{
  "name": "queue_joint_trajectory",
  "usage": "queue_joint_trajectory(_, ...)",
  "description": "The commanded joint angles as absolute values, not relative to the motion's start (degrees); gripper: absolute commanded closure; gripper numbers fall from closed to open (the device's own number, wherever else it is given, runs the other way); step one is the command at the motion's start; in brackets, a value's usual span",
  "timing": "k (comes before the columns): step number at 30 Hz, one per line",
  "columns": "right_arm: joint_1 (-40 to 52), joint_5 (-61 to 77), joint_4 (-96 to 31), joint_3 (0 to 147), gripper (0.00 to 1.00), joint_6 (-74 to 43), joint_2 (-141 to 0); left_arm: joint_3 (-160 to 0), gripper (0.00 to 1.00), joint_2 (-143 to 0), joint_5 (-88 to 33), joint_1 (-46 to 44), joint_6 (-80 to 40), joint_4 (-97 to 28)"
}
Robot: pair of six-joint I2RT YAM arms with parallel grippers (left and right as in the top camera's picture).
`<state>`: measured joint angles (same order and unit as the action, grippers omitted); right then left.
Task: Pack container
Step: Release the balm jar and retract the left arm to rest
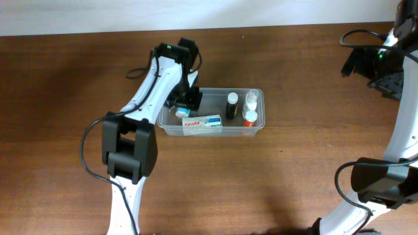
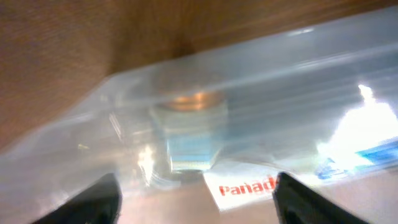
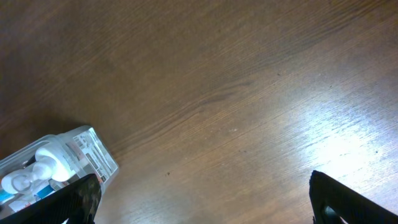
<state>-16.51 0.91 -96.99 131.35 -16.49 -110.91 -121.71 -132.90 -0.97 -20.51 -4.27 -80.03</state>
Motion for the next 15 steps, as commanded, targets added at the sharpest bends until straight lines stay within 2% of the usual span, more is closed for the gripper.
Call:
queue_joint_trajectory(1, -16.5, 0.4, -97.1, 131.4, 0.01, -16.8, -111.0, -129.4, 0.01, -126.8, -0.6, -20.6, -4.3, -84.1)
queue_joint_trajectory(8, -16.5, 0.4, -97.1, 131.4, 0.02, -16.8, -111.0, -139.4, 0.01, -121.6, -4.0, -20.6, -4.3, -96.8)
queue_joint_trajectory(12, -16.5, 0.4, -97.1, 131.4, 0.02, -16.8, -111.0, -139.6, 0.01, -117.8, -14.6, -20.6, -4.3, -96.7)
queue_joint_trajectory(15, -16.5, 0.4, -97.1, 131.4, 0.02, -16.8, -111.0, -139.6, 0.01, -116.4, -16.3, -20.6, -4.3, -96.7)
